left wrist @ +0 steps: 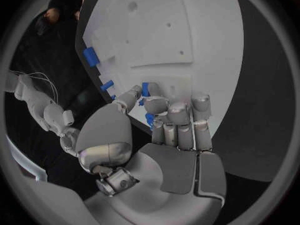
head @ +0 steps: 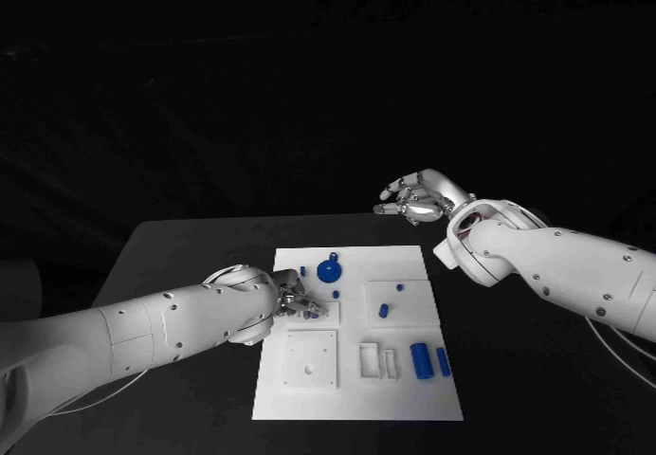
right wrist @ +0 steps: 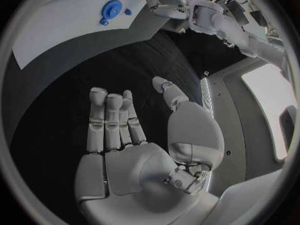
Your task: Assemble the parts on the task board
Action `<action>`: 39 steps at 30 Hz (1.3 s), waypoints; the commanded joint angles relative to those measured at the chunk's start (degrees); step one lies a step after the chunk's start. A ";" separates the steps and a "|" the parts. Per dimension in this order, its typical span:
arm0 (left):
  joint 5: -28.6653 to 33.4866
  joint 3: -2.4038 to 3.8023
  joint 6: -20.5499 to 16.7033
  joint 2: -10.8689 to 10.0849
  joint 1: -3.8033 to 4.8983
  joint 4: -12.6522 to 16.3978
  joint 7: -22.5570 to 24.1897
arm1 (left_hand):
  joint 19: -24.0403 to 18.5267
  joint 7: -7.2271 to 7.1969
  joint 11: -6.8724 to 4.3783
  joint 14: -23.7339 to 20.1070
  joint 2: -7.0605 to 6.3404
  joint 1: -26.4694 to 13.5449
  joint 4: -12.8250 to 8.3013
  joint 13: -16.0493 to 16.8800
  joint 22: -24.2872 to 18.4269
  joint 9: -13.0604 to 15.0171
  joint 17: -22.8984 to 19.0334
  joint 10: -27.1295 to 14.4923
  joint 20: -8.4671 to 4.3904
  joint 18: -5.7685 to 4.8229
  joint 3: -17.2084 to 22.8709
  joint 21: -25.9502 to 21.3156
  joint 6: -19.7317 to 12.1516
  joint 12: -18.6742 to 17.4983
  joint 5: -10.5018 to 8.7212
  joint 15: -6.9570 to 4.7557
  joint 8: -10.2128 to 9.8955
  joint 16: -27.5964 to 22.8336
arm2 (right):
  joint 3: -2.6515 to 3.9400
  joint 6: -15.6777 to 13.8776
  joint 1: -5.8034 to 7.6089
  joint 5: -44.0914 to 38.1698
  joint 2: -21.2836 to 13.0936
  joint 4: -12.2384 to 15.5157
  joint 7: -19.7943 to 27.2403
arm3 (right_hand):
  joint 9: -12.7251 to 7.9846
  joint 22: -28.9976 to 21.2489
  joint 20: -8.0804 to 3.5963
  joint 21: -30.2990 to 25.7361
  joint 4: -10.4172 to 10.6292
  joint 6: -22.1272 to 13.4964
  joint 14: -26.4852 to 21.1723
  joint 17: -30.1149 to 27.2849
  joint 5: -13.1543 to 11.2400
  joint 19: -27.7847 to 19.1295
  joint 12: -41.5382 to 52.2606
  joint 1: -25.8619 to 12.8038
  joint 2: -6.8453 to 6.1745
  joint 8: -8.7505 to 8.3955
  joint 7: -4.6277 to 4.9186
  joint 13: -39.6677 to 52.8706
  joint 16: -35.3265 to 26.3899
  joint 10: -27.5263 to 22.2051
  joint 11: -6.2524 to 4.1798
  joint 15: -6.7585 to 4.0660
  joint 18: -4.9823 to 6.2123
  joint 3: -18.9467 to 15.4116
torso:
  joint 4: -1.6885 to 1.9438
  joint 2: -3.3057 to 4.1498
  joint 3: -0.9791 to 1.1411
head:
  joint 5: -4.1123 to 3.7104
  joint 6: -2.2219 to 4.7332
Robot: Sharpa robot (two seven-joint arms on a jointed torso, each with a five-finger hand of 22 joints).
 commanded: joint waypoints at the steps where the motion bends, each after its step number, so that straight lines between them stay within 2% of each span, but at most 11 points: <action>1: 1.35 0.05 -0.44 -0.06 0.01 0.15 0.95 | -0.45 0.08 -0.06 -0.96 -0.40 0.00 0.18 -0.11 0.51 0.02 -0.03 -0.38 -7.32 0.72 -0.17 0.03 -0.57 -0.08 -0.36 -0.57 -0.10 0.11 | 0.02 0.80 0.00 -0.18 0.04 0.00 0.34 | -0.08 0.09 0.01 -0.18 0.19 -0.45 -0.34 -0.10 0.39 0.38 0.31 -0.35 0.26 0.26 0.68 -0.10 0.37 -0.36 -0.18 -0.01 2.75 -0.31 | 0.01 0.00 0.02 | -0.01 0.03; 4: 2.55 0.13 -0.82 -0.56 0.01 0.56 1.39 | -0.57 0.19 0.03 -1.16 -1.12 0.08 0.52 -0.21 0.43 -0.07 -0.12 -0.50 -7.29 0.73 -0.09 -0.10 -0.86 -0.25 -0.36 -0.52 -0.33 -0.08 | 0.02 0.73 -0.01 -0.18 -0.05 0.01 0.36 | -0.08 0.10 0.02 -0.19 0.21 -0.46 -0.34 -0.10 0.40 0.38 0.32 -0.37 0.26 0.25 0.68 -0.11 0.38 -0.37 -0.18 0.00 2.75 -0.33 | 0.01 -0.01 0.01 | -0.03 0.05; 7: 3.57 0.44 -1.35 -1.14 0.03 1.16 1.84 | -0.80 0.43 0.23 -1.66 -3.26 0.15 2.03 -0.38 0.19 -0.26 -0.35 -0.87 -7.18 0.69 0.69 -0.44 -1.53 -0.70 -0.35 -0.40 -0.87 -0.60 | 0.02 0.65 -0.01 -0.18 -0.12 0.02 0.38 | -0.10 0.12 0.02 -0.21 0.25 -0.51 -0.36 -0.12 0.41 0.36 0.33 -0.42 0.22 0.23 0.69 -0.15 0.38 -0.40 -0.17 0.00 2.75 -0.36 | 0.02 -0.03 -0.01 | -0.03 0.21; 10: 4.60 0.52 -1.44 -1.65 0.11 1.71 2.06 | -1.06 0.62 0.37 -2.04 -4.32 -0.16 2.76 -0.40 0.12 -0.36 -0.45 -1.41 -7.06 0.60 0.45 -0.61 -2.30 -0.98 -0.35 -0.32 -1.33 -0.87 | 0.02 0.59 -0.01 -0.18 -0.17 0.02 0.39 | -0.13 0.13 0.03 -0.23 0.30 -0.60 -0.39 -0.14 0.41 0.35 0.35 -0.46 0.17 0.19 0.71 -0.19 0.38 -0.42 -0.15 0.02 2.75 -0.39 | 0.05 -0.03 0.01 | -0.11 0.23; 13: 5.29 0.58 -1.73 -1.85 0.22 1.92 2.09 | -1.79 0.79 0.60 -2.59 -3.72 -0.63 2.42 -0.28 0.10 -0.30 -0.52 -2.07 -6.94 0.53 -1.97 -0.93 -3.03 -1.18 -0.18 -0.10 -1.66 -1.13 | 0.02 0.58 -0.01 -0.18 -0.18 0.02 0.36 | -0.17 0.16 0.03 -0.27 0.36 -0.76 -0.42 -0.16 0.44 0.33 0.37 -0.51 0.12 0.11 0.75 -0.24 0.38 -0.47 -0.12 0.04 2.75 -0.41 | 0.05 -0.03 0.01 | -0.13 0.23; 14: 5.29 0.61 -1.75 -1.86 0.23 1.91 2.08 | -1.86 1.32 1.03 -2.57 -3.69 -0.99 2.70 -0.25 0.07 -1.23 -0.47 -2.01 -6.96 0.58 -2.48 -0.99 -5.61 -1.15 -0.28 0.18 -3.40 -1.04 | 0.02 0.60 -0.01 -0.18 -0.18 0.02 0.34 | -0.18 0.16 0.03 -0.28 0.38 -0.80 -0.43 -0.17 0.45 0.32 0.37 -0.52 0.10 0.09 0.76 -0.26 0.38 -0.48 -0.11 0.05 2.75 -0.41 | 0.06 -0.03 0.01 | -0.13 0.25; 20: 5.62 0.83 -1.87 -2.03 0.23 1.81 2.13 | -1.91 1.61 1.24 -2.57 -3.72 -0.97 2.86 -0.23 0.05 -1.69 -0.43 -1.98 -6.99 0.61 -2.79 -1.03 -5.97 -1.14 -0.22 0.38 -3.90 -0.98 | 0.02 0.68 -0.02 -0.18 -0.17 -0.04 0.32 | -0.19 0.17 0.03 -0.29 0.40 -0.84 -0.44 -0.18 0.45 0.32 0.38 -0.53 0.08 0.07 0.77 -0.27 0.38 -0.49 -0.10 0.06 2.75 -0.42 | -0.01 0.01 -0.02 | -0.14 0.27; 28: 6.86 2.67 -3.19 -3.33 0.23 2.99 3.31 | -2.01 2.68 2.21 -2.75 -3.98 -1.23 4.05 -0.25 -0.11 -3.42 -0.48 -2.26 -7.01 0.69 -3.16 -1.25 -8.99 -1.32 -0.24 1.25 -6.43 -1.14 | 0.02 0.58 -0.11 -0.16 -0.23 -0.11 0.40 | -0.24 0.21 0.05 -0.35 0.61 -0.99 -0.48 -0.22 0.49 0.30 0.43 -0.72 0.10 0.01 0.82 -0.36 0.40 -0.55 -0.05 0.11 2.75 -0.46 | 0.06 -0.02 0.01 | -0.16 0.40; 32: 6.41 3.64 -2.82 -4.47 0.31 4.32 3.03 | -2.31 3.50 3.00 -3.05 -3.26 0.14 4.13 -0.42 -0.22 -4.72 -0.69 -3.04 -6.91 0.62 -3.23 -1.50 -10.71 -1.88 -0.20 2.00 -7.99 -1.64 | 0.02 0.62 -0.12 -0.16 -0.36 -0.13 0.37 | -0.25 0.22 0.05 -0.36 0.68 -1.01 -0.48 -0.23 0.52 0.30 0.45 -0.76 0.13 0.00 0.83 -0.38 0.41 -0.56 -0.04 0.12 2.75 -0.46 | 0.09 -0.04 0.04 | -0.31 0.46; 36: 3.49 3.73 0.07 -5.25 0.58 5.73 2.27 | -2.48 3.79 3.30 -2.99 -0.64 2.95 2.15 -0.45 -0.18 -5.47 -0.78 -3.22 -6.74 0.41 -3.91 -1.51 -10.69 -2.05 0.78 2.33 -8.38 -1.87 | 0.02 0.68 -0.12 -0.15 -0.44 -0.18 0.35 | -0.26 0.23 0.05 -0.37 0.70 -1.05 -0.48 -0.24 0.54 0.31 0.46 -0.75 0.15 -0.01 0.84 -0.40 0.42 -0.56 -0.03 0.12 2.75 -0.45 | 0.05 -0.05 0.02 | -0.36 0.58; 39: 1.61 3.70 2.38 -5.13 0.57 6.02 1.47 | -2.68 4.04 3.47 -3.01 1.60 4.51 -0.45 -0.58 -0.21 -6.37 -0.92 -3.37 -6.53 0.13 -5.78 -1.65 -10.80 -2.32 4.30 2.59 -8.83 -2.23 | 0.02 0.71 -0.17 -0.15 -0.45 -0.22 0.34 | -0.27 0.23 0.04 -0.37 0.71 -1.07 -0.48 -0.24 0.55 0.31 0.48 -0.73 0.15 -0.02 0.85 -0.41 0.42 -0.57 -0.03 0.13 2.75 -0.44 | 0.06 -0.04 0.02 | -0.39 0.54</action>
